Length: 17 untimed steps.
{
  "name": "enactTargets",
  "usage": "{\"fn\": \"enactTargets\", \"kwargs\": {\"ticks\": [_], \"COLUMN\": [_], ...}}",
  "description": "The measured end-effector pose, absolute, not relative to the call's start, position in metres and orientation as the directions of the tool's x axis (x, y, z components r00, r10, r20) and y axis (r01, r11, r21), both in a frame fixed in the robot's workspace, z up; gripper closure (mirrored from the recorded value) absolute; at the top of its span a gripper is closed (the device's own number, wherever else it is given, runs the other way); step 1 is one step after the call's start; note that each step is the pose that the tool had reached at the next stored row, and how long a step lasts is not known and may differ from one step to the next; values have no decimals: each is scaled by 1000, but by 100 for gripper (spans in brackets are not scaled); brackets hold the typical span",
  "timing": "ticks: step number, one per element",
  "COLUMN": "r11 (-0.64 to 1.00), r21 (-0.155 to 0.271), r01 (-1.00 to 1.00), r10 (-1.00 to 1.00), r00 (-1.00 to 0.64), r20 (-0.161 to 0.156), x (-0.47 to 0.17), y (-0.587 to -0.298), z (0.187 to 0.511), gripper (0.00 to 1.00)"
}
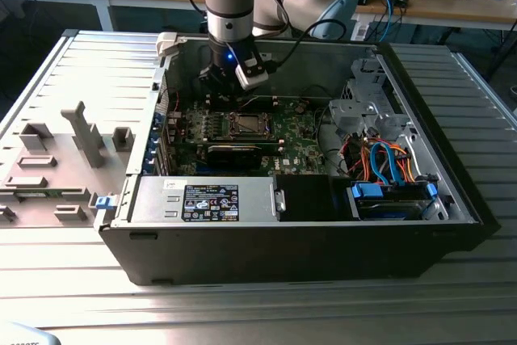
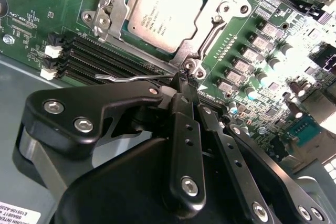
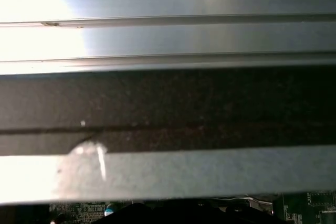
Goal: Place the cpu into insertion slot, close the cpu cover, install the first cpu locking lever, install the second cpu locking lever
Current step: 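Install the first cpu locking lever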
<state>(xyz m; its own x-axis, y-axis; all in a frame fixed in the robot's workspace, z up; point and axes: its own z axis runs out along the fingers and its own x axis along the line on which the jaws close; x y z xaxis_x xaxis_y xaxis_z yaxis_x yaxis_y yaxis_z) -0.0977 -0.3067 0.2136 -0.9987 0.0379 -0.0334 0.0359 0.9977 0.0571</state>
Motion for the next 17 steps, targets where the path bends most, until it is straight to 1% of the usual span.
{"fn": "enactTargets", "kwargs": {"ticks": [17], "r11": [998], "r21": [57], "r01": [36], "r10": [38], "r00": [-999], "r20": [-33], "x": [-97], "y": [-307], "z": [209], "gripper": [89]}}
